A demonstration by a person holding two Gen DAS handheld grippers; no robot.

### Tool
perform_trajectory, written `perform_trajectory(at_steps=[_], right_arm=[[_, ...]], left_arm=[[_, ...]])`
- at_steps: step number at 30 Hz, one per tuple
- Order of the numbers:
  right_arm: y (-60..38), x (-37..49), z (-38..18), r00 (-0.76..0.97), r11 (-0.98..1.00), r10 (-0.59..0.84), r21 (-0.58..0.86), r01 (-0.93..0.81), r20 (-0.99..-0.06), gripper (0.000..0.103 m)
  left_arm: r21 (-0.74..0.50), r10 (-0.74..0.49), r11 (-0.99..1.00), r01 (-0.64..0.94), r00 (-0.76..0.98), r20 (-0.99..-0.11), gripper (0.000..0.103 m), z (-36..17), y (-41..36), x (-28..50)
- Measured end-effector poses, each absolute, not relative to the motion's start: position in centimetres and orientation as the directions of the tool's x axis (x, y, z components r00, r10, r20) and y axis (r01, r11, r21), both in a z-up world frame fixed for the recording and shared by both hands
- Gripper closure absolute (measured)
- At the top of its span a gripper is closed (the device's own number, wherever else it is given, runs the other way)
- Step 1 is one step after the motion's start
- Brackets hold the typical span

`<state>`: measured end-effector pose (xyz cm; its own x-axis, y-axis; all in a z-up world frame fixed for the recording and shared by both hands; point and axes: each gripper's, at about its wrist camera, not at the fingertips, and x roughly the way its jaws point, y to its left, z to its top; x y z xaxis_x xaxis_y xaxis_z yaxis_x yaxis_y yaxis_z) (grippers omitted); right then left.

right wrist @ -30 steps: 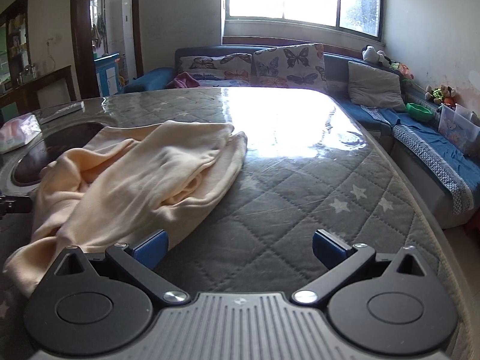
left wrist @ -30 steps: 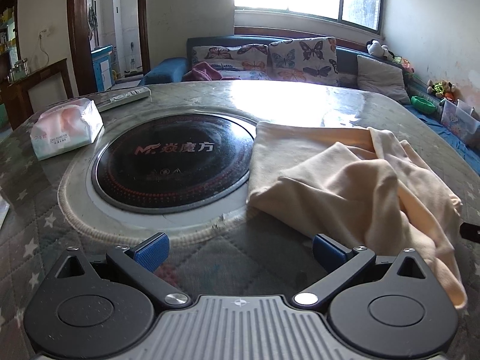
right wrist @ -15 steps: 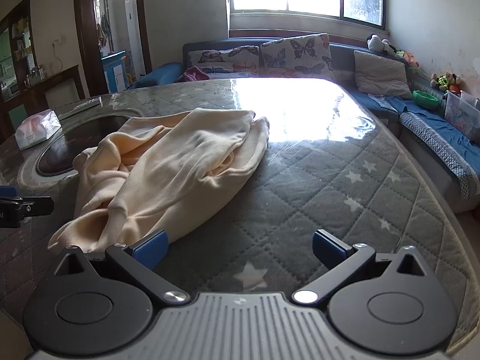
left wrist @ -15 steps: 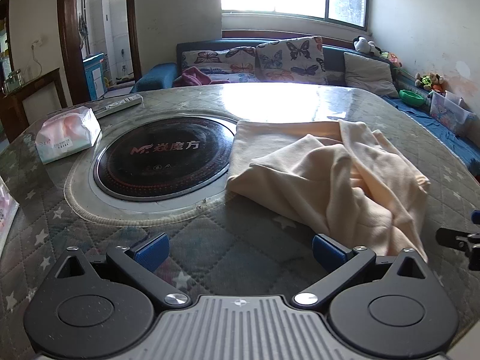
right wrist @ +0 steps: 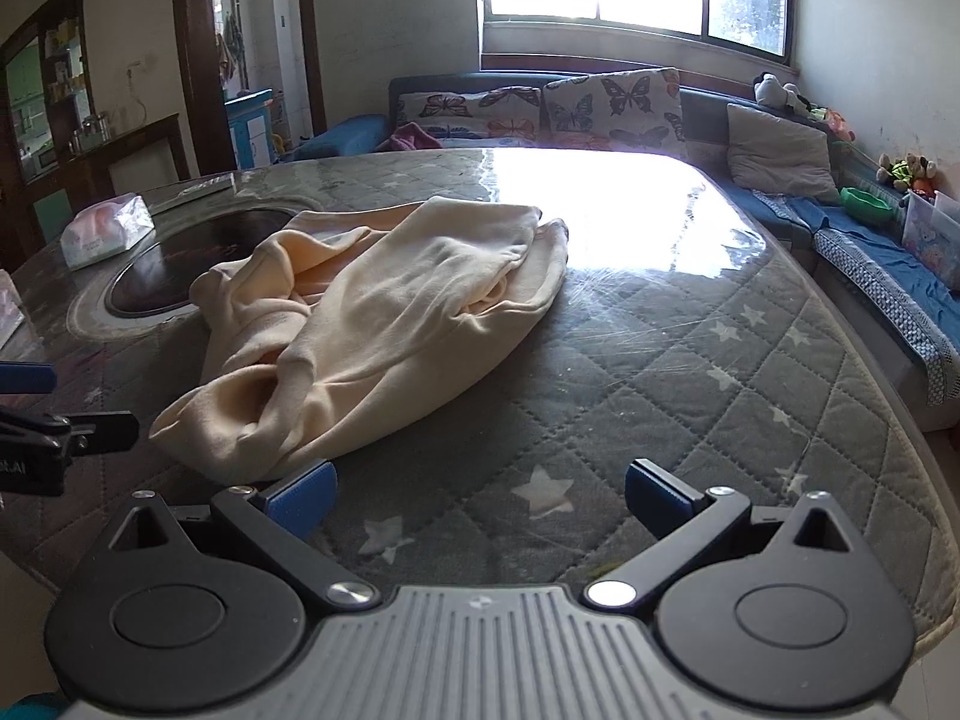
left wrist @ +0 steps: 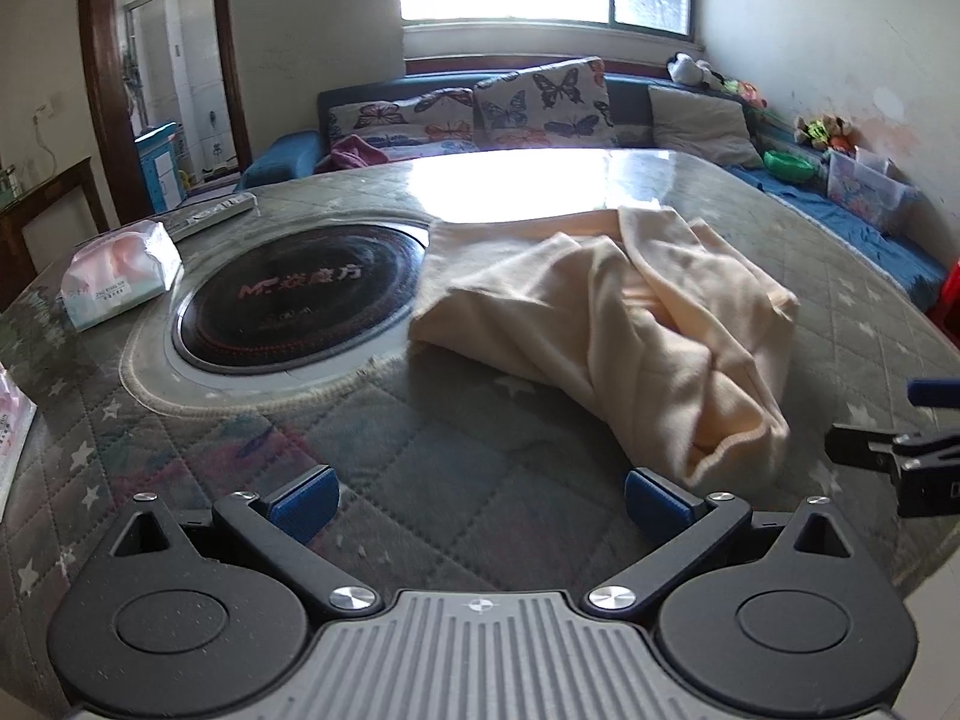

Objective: Fold clothes

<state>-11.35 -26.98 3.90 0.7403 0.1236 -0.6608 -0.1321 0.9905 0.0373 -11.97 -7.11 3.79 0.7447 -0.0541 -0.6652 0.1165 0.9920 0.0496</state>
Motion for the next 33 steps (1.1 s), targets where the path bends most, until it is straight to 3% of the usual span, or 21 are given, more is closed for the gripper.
perform_trajectory(at_steps=[33], right_arm=[[-25.0, -12.8, 3.9, 0.727, 0.981, 0.166, 0.039, -0.189, -0.666, 0.0]], left_arm=[[0.126, -0.03, 0.978, 0.164, 0.715, -0.699, 0.0, 3.1, -9.3, -13.2]])
